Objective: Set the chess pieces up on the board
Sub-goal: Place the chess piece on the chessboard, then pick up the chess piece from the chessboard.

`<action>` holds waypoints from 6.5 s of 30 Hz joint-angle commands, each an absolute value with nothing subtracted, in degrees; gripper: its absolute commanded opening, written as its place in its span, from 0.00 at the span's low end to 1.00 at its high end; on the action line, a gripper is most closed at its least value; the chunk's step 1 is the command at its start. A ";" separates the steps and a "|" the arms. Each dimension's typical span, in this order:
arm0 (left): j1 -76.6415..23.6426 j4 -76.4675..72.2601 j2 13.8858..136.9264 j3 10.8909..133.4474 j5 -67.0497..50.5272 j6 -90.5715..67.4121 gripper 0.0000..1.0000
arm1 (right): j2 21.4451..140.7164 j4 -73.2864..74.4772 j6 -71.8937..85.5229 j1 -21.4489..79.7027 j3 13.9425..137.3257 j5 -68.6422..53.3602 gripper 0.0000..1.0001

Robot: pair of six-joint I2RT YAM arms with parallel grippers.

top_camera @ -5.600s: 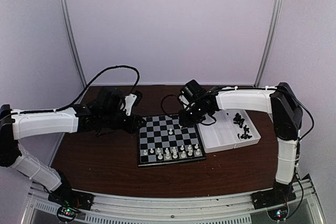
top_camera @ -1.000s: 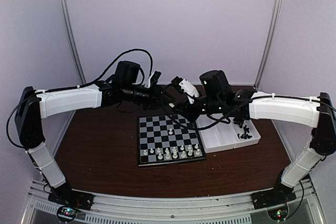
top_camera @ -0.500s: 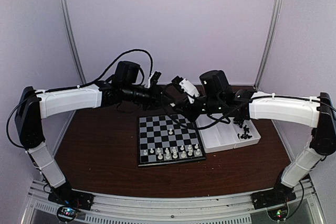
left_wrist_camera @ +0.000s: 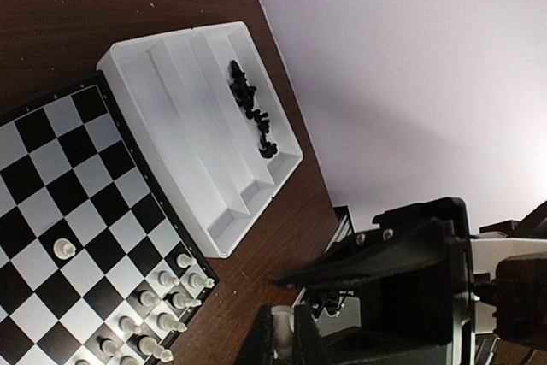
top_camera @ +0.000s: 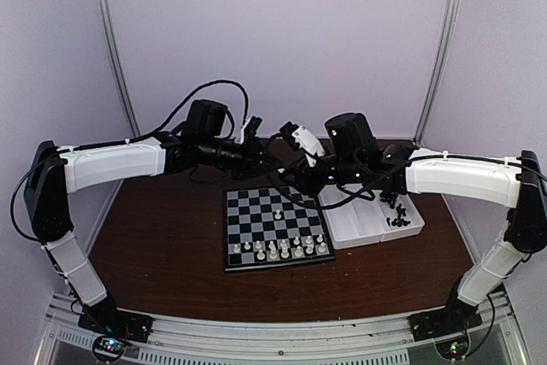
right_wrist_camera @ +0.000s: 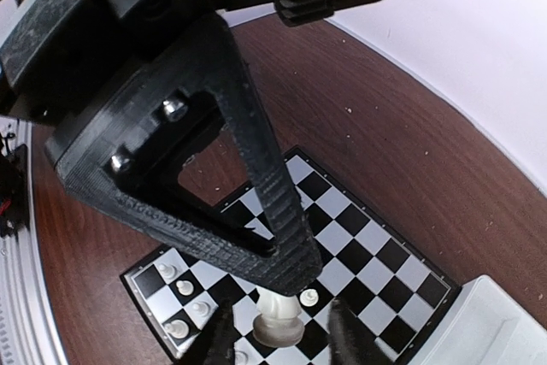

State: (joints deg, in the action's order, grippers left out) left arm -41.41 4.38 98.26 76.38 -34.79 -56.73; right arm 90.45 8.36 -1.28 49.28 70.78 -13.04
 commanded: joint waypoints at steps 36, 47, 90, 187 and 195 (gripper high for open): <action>-49.48 12.84 76.49 46.88 -8.03 -13.46 0.00 | 75.69 2.44 11.65 42.92 53.28 -0.26 1.00; -54.70 -3.43 76.92 37.15 -1.59 -10.68 0.00 | 75.81 1.94 12.64 42.36 52.85 -0.26 1.00; -58.00 -9.76 86.28 37.79 1.54 -6.99 0.00 | 74.96 2.11 12.79 41.35 51.86 -0.92 1.00; -50.03 19.30 113.50 82.11 -7.29 -11.89 0.55 | 58.26 7.57 17.05 38.49 43.39 17.57 1.00; -49.44 22.41 118.15 87.53 -7.78 -12.04 0.43 | 58.10 7.53 16.78 38.16 43.17 17.44 1.00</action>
